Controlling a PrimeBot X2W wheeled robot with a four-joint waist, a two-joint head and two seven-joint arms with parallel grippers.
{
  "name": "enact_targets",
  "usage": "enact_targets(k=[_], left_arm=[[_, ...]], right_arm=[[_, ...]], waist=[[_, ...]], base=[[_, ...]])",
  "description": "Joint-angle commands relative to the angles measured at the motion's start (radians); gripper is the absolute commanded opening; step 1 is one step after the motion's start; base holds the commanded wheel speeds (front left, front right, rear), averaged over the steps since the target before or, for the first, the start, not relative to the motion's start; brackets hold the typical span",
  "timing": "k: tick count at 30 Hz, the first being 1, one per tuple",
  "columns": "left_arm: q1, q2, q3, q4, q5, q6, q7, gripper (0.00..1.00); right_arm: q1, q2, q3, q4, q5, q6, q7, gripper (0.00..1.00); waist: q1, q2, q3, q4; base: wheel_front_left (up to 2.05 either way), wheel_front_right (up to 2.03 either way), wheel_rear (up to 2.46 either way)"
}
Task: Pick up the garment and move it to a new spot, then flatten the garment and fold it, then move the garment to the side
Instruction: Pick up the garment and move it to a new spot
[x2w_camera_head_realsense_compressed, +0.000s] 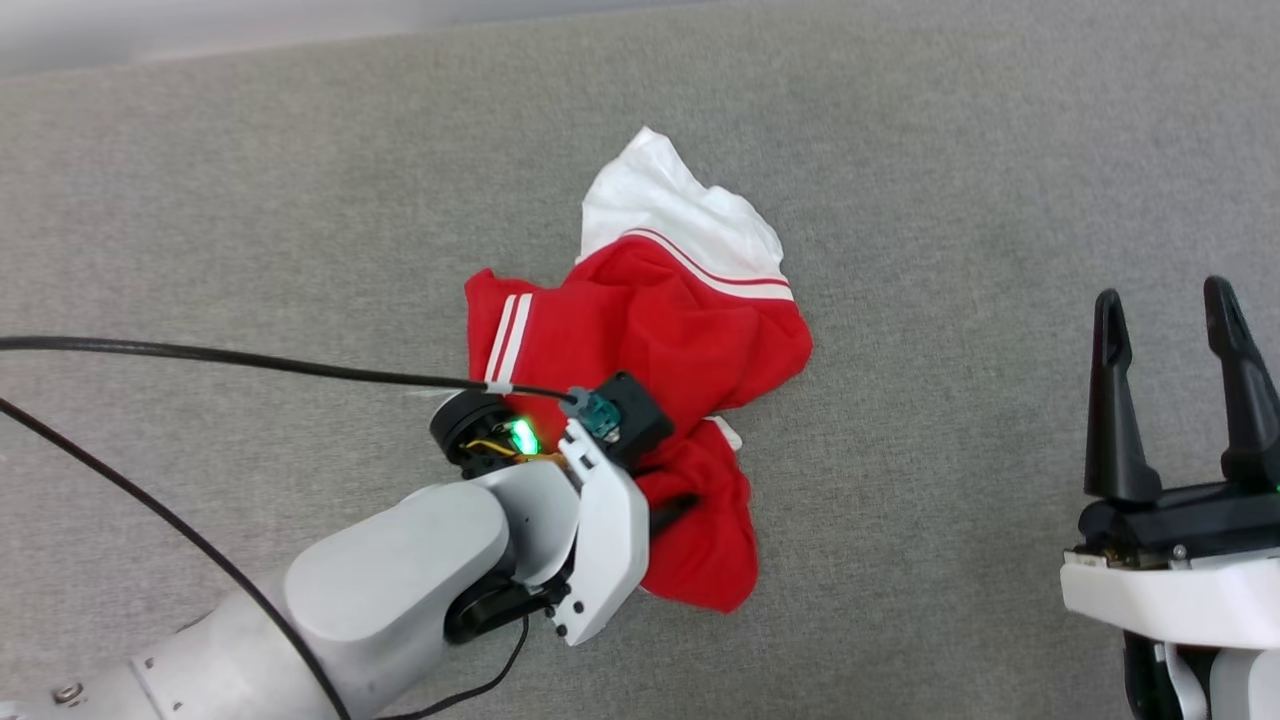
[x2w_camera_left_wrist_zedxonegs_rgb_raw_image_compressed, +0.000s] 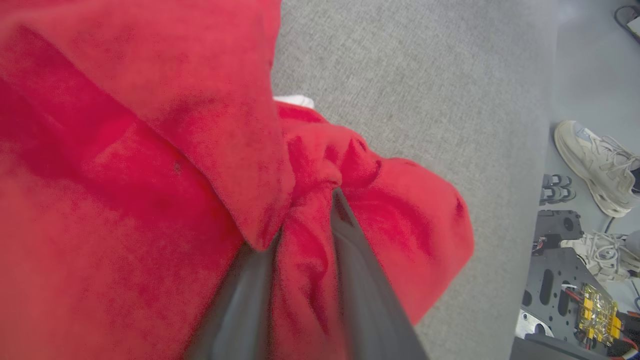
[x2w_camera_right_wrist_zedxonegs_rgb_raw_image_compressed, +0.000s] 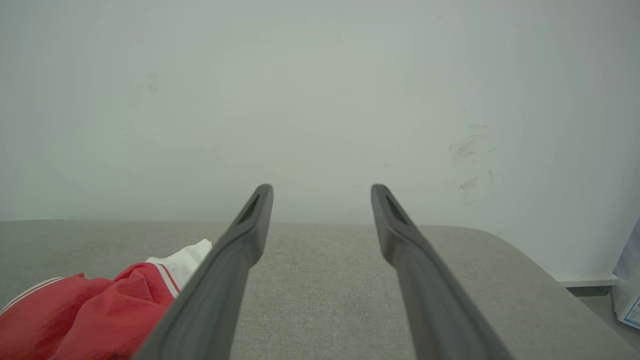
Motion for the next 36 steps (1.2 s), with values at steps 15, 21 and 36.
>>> enact_targets(k=[15,21,36], left_arm=[[0.062,-0.003,0.167,-0.045,0.198,0.265,-0.505,1.00],[0.177,0.023,0.287,-0.077,0.257,0.446,-0.567,1.00],[0.644,-0.032,0.768,-0.304,0.564,0.656,-0.568,1.00]], right_arm=[[0.096,0.002,-0.016,0.048,-0.012,0.000,-0.002,1.00],[0.119,0.002,-0.028,0.059,-0.005,0.000,-0.002,1.00],[0.170,0.001,-0.044,0.082,0.015,0.000,-0.002,1.00]], waist=[[0.0000,-0.0001,-0.158,0.060],[0.0000,-0.0001,-0.200,0.080],[0.0000,-0.0001,-0.262,0.118]], base=[[0.00,0.00,0.00],[0.00,0.00,0.00],[0.00,0.00,0.00]])
